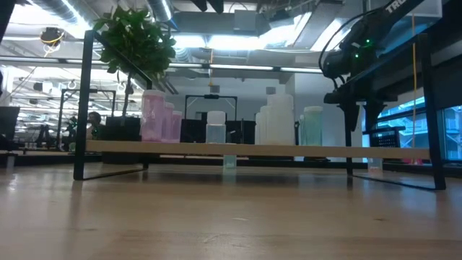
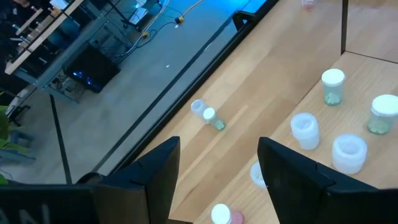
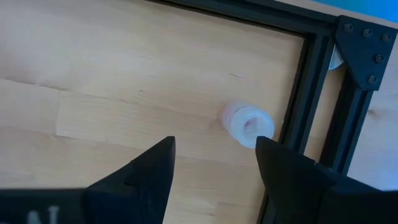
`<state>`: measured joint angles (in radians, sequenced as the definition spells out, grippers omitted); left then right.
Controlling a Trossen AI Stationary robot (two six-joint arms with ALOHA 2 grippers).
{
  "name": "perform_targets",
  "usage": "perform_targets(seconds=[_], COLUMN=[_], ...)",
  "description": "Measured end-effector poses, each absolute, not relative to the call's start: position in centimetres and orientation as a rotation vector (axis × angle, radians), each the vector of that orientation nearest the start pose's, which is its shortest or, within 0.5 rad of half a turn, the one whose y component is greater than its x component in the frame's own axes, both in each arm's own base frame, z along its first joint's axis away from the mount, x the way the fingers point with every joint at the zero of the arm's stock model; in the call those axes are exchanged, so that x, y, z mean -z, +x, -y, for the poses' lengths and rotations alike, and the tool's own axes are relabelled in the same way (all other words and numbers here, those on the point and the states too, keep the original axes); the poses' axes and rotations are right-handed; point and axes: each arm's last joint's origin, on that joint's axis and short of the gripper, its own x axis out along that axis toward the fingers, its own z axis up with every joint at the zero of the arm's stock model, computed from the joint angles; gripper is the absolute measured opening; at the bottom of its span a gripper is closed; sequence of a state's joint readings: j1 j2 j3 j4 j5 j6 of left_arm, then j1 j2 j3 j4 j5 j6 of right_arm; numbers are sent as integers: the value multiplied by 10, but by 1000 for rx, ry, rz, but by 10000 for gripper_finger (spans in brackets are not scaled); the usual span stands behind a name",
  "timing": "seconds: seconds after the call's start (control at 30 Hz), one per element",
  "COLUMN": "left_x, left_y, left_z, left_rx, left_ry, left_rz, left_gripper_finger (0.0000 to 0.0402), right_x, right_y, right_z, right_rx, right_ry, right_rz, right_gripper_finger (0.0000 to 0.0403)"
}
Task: Pick and place medicine bottles onto shelf by color
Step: Put the right transparent pill bottle on the shelf aligned with the other transparent pill bottles
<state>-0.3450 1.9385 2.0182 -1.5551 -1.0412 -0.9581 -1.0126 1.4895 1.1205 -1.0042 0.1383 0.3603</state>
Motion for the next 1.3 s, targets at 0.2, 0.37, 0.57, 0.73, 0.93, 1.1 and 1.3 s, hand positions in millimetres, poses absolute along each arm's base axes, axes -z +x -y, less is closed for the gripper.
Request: perform_targets(seconds=[0.2, 0.37, 0.57, 0.73, 0.93, 1.1, 1.3], left_x=[-347, -347, -347, -347, -347, -347, -347], left_y=[349, 349, 349, 349, 349, 349, 349], left_z=[99, 99, 99, 99, 99, 99, 99], left_rx=[-986, -986, -986, -986, -986, -986, -986], left_ry=[130, 129, 130, 129, 129, 129, 129], left_rz=[-731, -731, -731, -731, -731, -731, -731], left_gripper_finger=[209, 209, 209, 209, 209, 209, 209], right_x=[-240, -240, -240, -239, -222, -217, -213], right_y=[138, 138, 138, 138, 134, 136, 139], right_z=[229, 229, 229, 228, 222, 225, 224], right_rx=[1188, 1189, 1267, 1324, 1396, 1452, 1560], right_ry=[868, 869, 959, 1028, 1123, 1126, 1117], right_rz=[-1152, -1150, -1089, -1052, -1039, -949, -874], right_gripper_finger=[226, 226, 226, 226, 226, 226, 226])
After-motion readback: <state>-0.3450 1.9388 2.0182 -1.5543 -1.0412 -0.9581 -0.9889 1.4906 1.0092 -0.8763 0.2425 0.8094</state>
